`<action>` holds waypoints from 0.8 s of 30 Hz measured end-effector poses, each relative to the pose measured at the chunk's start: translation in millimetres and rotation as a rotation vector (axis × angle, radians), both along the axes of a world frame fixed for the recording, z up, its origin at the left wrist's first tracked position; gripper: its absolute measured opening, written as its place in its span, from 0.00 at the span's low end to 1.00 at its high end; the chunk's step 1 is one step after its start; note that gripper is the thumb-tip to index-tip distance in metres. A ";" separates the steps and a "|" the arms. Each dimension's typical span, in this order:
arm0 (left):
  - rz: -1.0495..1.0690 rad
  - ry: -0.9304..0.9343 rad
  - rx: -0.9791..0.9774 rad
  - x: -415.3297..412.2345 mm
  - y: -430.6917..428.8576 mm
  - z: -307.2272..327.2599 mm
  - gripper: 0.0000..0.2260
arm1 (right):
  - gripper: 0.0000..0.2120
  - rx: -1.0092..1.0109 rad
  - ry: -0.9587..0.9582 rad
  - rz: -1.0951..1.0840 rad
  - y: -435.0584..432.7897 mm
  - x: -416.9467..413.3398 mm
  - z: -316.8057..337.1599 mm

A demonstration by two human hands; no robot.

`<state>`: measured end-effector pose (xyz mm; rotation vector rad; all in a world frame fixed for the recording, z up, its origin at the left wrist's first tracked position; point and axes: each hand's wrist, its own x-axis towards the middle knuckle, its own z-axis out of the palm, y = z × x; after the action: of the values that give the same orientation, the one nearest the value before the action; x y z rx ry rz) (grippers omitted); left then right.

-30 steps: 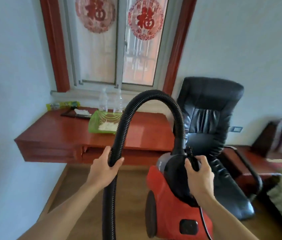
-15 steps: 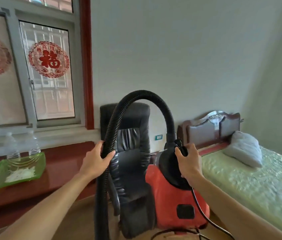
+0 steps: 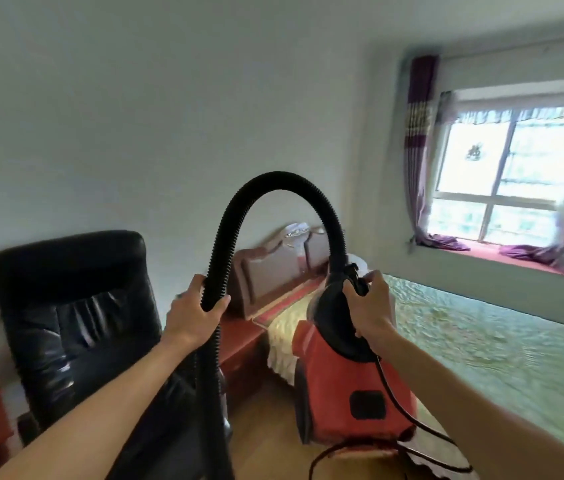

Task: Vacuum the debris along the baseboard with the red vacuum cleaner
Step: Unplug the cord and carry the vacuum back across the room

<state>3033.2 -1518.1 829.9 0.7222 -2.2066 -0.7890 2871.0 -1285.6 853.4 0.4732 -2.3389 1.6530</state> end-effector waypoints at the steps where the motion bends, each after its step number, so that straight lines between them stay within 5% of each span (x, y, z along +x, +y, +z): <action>1: -0.034 0.009 0.002 -19.4 12.7 3.8 0.17 | 0.10 0.015 0.003 -0.044 16.6 -11.2 2.3; 5: -0.161 0.021 0.009 -94.5 59.7 13.1 0.22 | 0.11 0.039 0.002 -0.200 80.5 -51.7 6.6; 24: -0.820 0.034 -0.017 -422.1 224.5 14.4 0.14 | 0.12 0.040 -0.005 -0.834 269.2 -182.6 9.0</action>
<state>2611.1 -1293.6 844.2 -0.2540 -2.4632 -1.1431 2688.4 -1016.3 862.3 -0.4573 -2.1109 1.1845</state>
